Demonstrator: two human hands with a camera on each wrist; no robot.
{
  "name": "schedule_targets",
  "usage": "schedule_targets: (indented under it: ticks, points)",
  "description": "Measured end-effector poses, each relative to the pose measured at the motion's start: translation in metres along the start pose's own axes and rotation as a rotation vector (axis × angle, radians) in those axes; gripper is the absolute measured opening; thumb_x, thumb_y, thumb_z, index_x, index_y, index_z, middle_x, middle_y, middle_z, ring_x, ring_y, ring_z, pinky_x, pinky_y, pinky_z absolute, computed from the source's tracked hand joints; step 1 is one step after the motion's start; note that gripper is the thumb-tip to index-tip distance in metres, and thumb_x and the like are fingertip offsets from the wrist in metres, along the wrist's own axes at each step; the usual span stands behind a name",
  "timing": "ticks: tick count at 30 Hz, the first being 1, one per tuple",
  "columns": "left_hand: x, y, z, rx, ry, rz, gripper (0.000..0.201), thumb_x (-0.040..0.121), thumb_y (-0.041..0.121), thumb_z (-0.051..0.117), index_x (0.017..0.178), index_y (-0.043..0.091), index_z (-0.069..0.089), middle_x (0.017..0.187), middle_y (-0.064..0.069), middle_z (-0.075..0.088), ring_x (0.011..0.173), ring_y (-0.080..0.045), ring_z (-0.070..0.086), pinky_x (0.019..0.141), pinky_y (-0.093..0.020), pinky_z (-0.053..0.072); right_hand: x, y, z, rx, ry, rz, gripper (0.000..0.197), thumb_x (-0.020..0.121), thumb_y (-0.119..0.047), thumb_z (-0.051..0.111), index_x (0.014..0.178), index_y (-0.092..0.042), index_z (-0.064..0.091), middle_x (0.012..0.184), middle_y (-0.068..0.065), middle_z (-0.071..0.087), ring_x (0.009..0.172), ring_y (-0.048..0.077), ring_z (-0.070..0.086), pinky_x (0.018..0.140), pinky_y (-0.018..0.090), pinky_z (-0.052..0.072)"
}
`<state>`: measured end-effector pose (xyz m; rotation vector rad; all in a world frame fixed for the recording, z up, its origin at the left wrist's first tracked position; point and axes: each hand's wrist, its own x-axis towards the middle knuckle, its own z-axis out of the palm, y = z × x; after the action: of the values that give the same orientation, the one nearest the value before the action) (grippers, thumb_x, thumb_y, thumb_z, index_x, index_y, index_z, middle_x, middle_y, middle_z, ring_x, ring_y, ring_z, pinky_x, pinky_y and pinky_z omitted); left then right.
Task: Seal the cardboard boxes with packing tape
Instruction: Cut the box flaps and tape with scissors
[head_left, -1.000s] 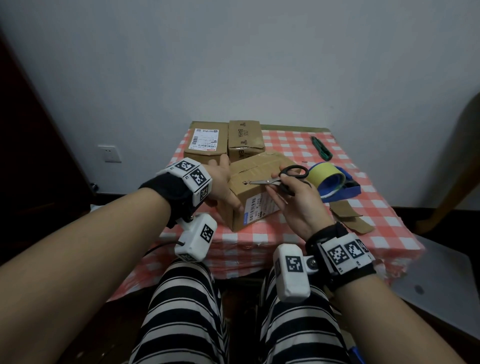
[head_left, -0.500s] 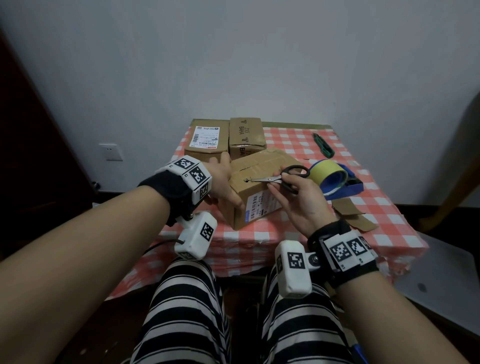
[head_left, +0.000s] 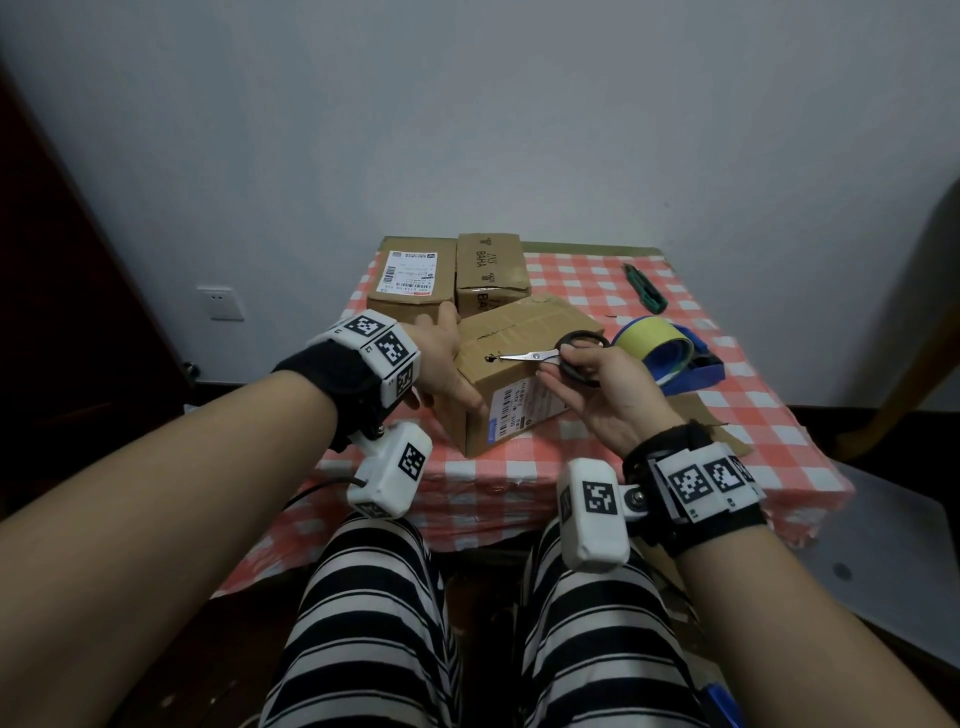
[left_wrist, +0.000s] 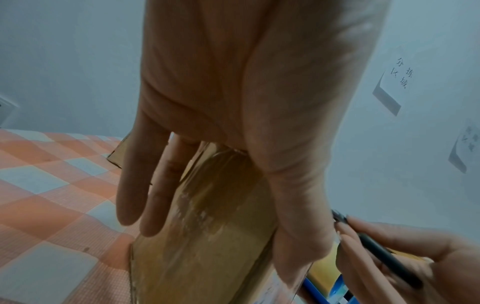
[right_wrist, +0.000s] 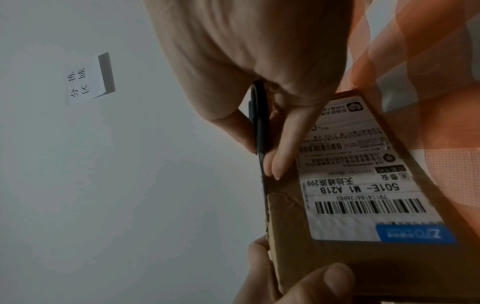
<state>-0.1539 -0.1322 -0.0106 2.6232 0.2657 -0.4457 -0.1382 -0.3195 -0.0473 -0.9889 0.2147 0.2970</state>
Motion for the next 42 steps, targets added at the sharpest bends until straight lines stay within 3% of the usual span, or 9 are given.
schedule_targets:
  ticks: [8, 11, 16, 20, 30, 38, 42]
  points:
    - [0.002, 0.0, 0.0, -0.002, 0.005, 0.0, 0.098, 0.06, 0.032, 0.09, 0.13, 0.024, 0.023, 0.124, -0.01, 0.036, 0.086, -0.031, 0.068, 0.066, -0.046, 0.061, -0.002, -0.002, 0.001, 0.018, 0.008, 0.061, 0.012, 0.093, 0.008, 0.052, 0.096, -0.003, 0.056, 0.084, 0.017, 0.06, 0.071, 0.025, 0.066, 0.057, 0.032, 0.061]
    - [0.002, 0.0, 0.001, -0.004, 0.009, -0.003, 0.097, 0.06, 0.032, 0.09, 0.13, 0.024, 0.023, 0.123, -0.01, 0.037, 0.086, -0.031, 0.068, 0.066, -0.045, 0.061, -0.003, -0.006, 0.003, 0.001, 0.019, 0.08, 0.011, 0.092, 0.008, 0.052, 0.094, -0.002, 0.056, 0.082, 0.018, 0.06, 0.072, 0.026, 0.066, 0.061, 0.034, 0.062]
    - [0.003, -0.001, 0.001, -0.004, 0.01, 0.0, 0.096, 0.059, 0.032, 0.09, 0.128, 0.025, 0.024, 0.123, -0.009, 0.037, 0.086, -0.031, 0.068, 0.066, -0.045, 0.061, -0.002, -0.01, 0.006, -0.06, 0.027, 0.061, 0.011, 0.092, 0.009, 0.051, 0.093, -0.001, 0.056, 0.083, 0.016, 0.058, 0.068, 0.026, 0.066, 0.057, 0.032, 0.061]
    - [0.003, -0.001, 0.001, -0.002, 0.003, 0.006, 0.095, 0.06, 0.033, 0.09, 0.128, 0.024, 0.023, 0.123, -0.01, 0.037, 0.085, -0.03, 0.069, 0.066, -0.045, 0.061, -0.003, -0.009, 0.005, -0.019, 0.013, 0.099, 0.013, 0.093, 0.009, 0.05, 0.097, -0.002, 0.057, 0.085, 0.019, 0.06, 0.075, 0.028, 0.066, 0.062, 0.036, 0.062]
    - [0.001, 0.001, 0.0, 0.001, -0.006, -0.002, 0.095, 0.06, 0.032, 0.089, 0.129, 0.024, 0.023, 0.124, -0.01, 0.036, 0.086, -0.031, 0.068, 0.067, -0.044, 0.061, -0.004, -0.008, 0.001, 0.054, -0.006, 0.137, 0.013, 0.092, 0.009, 0.053, 0.095, -0.004, 0.056, 0.088, 0.02, 0.061, 0.078, 0.03, 0.066, 0.06, 0.036, 0.062]
    - [0.001, 0.0, 0.001, -0.005, 0.001, 0.001, 0.099, 0.06, 0.033, 0.09, 0.131, 0.025, 0.022, 0.124, -0.01, 0.036, 0.084, -0.031, 0.069, 0.066, -0.044, 0.061, -0.001, -0.008, 0.003, -0.058, -0.029, 0.014, 0.016, 0.093, 0.009, 0.051, 0.092, -0.006, 0.053, 0.083, 0.015, 0.059, 0.067, 0.025, 0.067, 0.058, 0.031, 0.061]
    - [0.001, 0.0, -0.001, -0.005, -0.01, -0.002, 0.097, 0.06, 0.033, 0.089, 0.13, 0.025, 0.022, 0.124, -0.01, 0.036, 0.084, -0.03, 0.069, 0.066, -0.044, 0.061, -0.001, -0.017, 0.008, -0.226, -0.073, -0.099, 0.018, 0.091, 0.011, 0.052, 0.095, -0.006, 0.052, 0.089, 0.013, 0.059, 0.069, 0.025, 0.068, 0.068, 0.033, 0.062]
